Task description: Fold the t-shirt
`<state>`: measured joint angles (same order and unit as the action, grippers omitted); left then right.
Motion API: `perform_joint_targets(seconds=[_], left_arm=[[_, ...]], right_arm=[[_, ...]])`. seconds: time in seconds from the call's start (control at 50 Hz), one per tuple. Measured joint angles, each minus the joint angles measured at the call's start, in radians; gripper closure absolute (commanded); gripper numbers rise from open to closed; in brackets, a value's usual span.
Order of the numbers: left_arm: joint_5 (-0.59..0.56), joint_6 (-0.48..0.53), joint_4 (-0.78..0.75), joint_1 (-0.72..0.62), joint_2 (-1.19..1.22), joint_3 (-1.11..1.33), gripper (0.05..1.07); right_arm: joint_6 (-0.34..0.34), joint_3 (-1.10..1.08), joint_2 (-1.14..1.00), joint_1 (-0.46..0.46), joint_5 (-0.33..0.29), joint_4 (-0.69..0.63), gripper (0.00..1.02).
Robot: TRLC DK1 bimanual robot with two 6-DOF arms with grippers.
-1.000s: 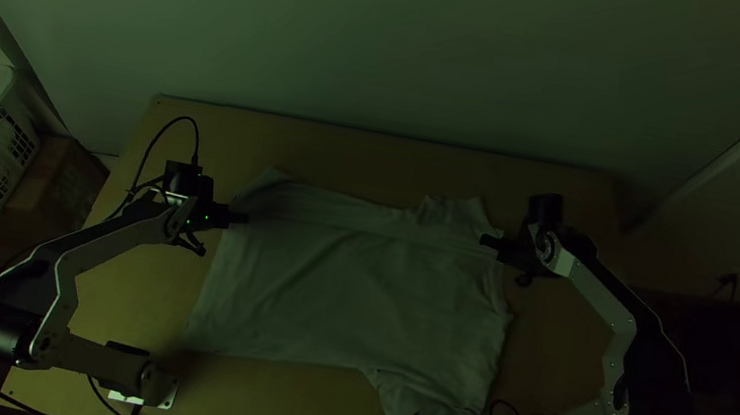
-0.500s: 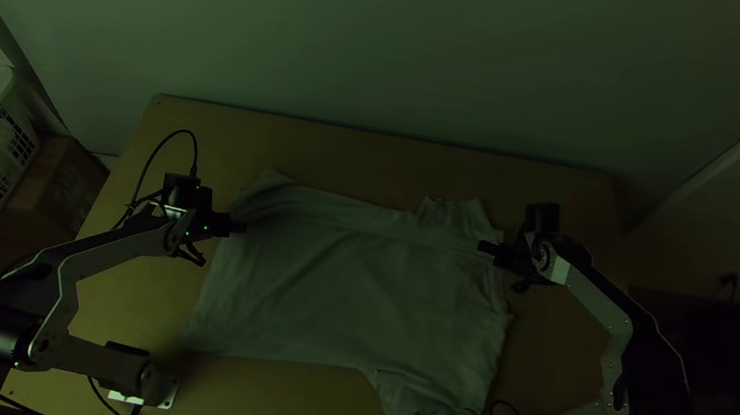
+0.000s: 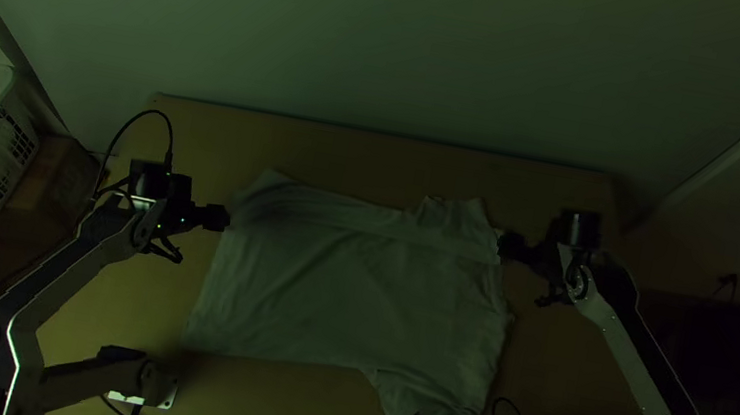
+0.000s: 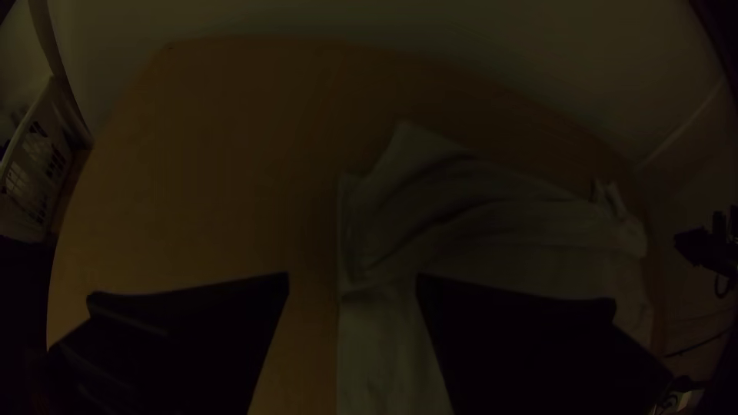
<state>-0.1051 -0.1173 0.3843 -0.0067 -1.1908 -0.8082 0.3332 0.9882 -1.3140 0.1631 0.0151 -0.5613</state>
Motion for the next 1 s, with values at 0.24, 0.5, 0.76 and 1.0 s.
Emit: perform_joint_targets(seconds=[0.24, 0.5, 0.76, 1.0], left_arm=[[-0.001, 0.036, 0.206, -0.016, 0.180, -0.007, 0.15], [-0.001, 0.069, 0.379, -0.017, 0.339, -0.004, 0.15], [-0.004, 0.068, 0.589, -0.008, 0.405, -0.003, 0.15], [-0.005, 0.066, 0.727, -0.038, 0.447, 0.043, 0.15]], right_arm=[[0.000, 0.000, 0.175, 0.027, 0.000, -0.163, 0.04], [0.063, -0.027, 0.407, 0.047, -0.001, -0.291, 0.04], [0.141, -0.065, 0.451, 0.061, -0.014, -0.492, 0.05], [0.173, -0.081, 0.467, 0.139, -0.035, -0.639, 0.05]])
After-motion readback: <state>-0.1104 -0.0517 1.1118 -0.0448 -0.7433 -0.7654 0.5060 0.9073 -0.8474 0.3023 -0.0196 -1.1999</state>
